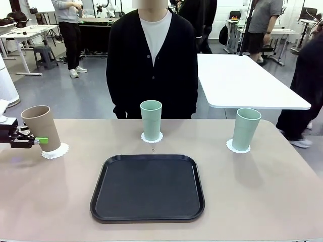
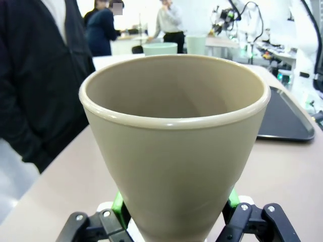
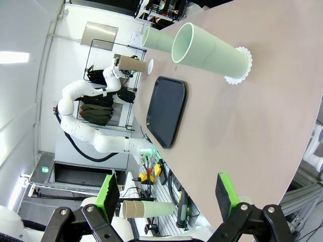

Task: Place coasters on the table and set cups on them.
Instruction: Take one Reusable plastic cup from the Flat Tray and place it on a coaster set by the human.

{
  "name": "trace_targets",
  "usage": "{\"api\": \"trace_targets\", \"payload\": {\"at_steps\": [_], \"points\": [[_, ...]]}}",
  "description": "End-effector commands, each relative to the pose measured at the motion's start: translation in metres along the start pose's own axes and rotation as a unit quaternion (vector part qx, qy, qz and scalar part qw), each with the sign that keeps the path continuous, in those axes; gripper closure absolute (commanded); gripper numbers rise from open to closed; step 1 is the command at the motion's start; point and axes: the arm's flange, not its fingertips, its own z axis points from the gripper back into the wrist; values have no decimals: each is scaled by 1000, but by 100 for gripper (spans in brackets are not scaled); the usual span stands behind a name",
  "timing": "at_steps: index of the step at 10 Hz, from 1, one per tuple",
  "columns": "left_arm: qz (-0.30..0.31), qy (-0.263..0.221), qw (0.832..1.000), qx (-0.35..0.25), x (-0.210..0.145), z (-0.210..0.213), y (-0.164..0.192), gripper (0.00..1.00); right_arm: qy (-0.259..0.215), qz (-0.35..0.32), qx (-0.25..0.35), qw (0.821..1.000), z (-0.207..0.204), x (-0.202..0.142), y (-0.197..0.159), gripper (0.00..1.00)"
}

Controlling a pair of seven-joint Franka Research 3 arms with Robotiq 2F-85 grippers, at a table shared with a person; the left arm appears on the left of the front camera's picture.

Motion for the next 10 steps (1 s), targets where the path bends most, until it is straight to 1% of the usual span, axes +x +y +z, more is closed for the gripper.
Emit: {"api": "trace_targets", "payload": {"at_steps": [1,6,10], "points": [[-23,-6,1000,-1,-8,0,8,17,-3,0,1,1000,-2,1,0,0],[-23,-4,1000,0,-22,-10,21,17,-3,0,1,1000,-2,1,0,0],[-20,6,1000,-2,-24,-13,17,17,-3,0,1,1000,-2,1,0,0]]}}
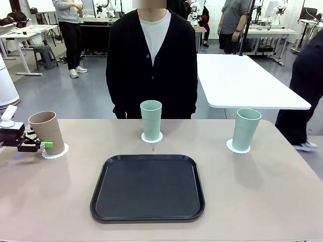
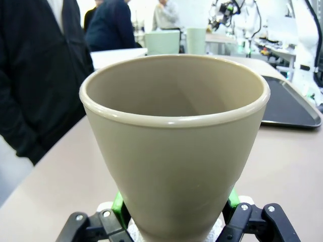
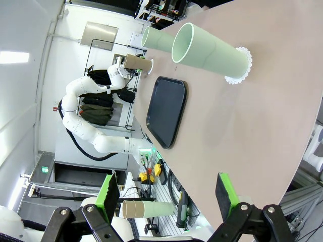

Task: Place coasters on the table and set cups on them.
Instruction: Take one Reusable plastic cup from the Flat Tray and place it on a coaster set by the human.

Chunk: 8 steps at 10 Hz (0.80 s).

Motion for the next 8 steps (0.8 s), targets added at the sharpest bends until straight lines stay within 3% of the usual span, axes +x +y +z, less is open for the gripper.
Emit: {"api": "trace_targets", "payload": {"at_steps": [1,2,3,8], "points": [[-19,4,1000,7,1,-1,0,17,-3,0,1,1000,-2,0,0,0],[-18,5,1000,5,1,-1,0,17,-3,0,1,1000,-2,0,0,0],[-16,7,1000,4,1,-1,-1,0,-3,0,1,1000,-2,0,0,0],[-14,18,1000,2,4,3,-2,0,-3,0,1,1000,-2,0,0,0]]}}
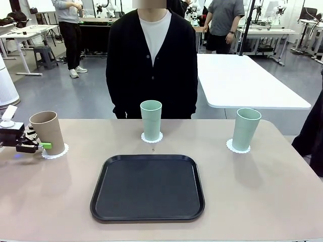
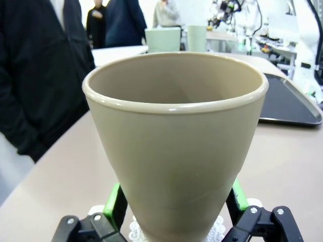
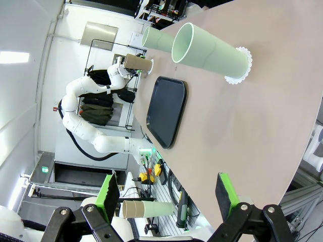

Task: Place coasters on the table and set cups on them.
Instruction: Take one Reusable plastic cup from the Flat Tray and place it on a coaster set by the human.

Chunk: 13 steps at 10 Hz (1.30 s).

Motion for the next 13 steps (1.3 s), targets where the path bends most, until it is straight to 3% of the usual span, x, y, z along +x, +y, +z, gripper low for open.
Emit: {"api": "trace_targets", "payload": {"at_steps": [1,8,11,13], "points": [[-11,13,1000,0,4,3,-2,0,-3,0,1,1000,-2,0,0,0],[9,38,999,7,-1,40,2,0,-3,0,1,1000,-2,0,0,0],[18,109,994,23,4,68,0,0,-3,0,1,1000,-2,0,0,0],[19,174,983,60,52,88,-22,0,-3,0,1,1000,-2,0,0,0]]}}
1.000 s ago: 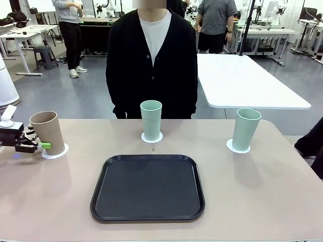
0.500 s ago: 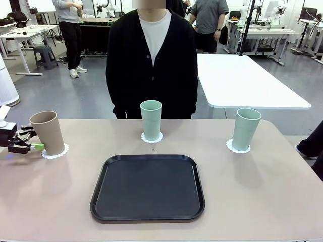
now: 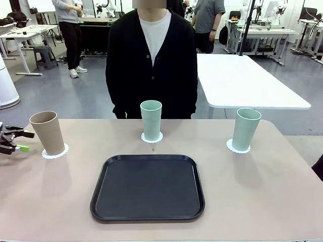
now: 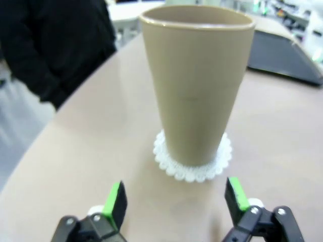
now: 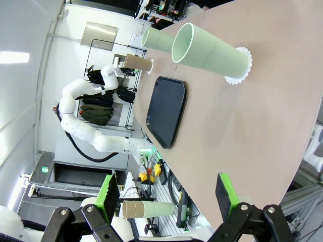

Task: Place coasters on the table and set cups on them.
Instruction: Take one Reusable plastic cup from the Flat Tray and place it on a coaster set by the human.

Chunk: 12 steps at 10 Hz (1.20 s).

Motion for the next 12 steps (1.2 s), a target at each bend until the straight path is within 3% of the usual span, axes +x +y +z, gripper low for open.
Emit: {"api": "trace_targets", "payload": {"at_steps": [1,4,5,6,9,12], "points": [[16,87,995,35,58,22,-34,0,-4,0,1,1000,-2,0,0,0],[30,170,981,89,168,50,-90,0,-4,0,1,1000,-2,0,0,0],[52,201,974,93,192,49,-103,0,-4,0,1,1000,-2,0,0,0],[117,224,962,100,217,47,-117,0,-4,0,1,1000,-2,0,0,0],[186,294,933,93,262,45,-147,0,-4,0,1,1000,-2,0,0,0],[209,357,904,107,284,29,-173,0,-4,0,1,1000,-2,0,0,0]]}}
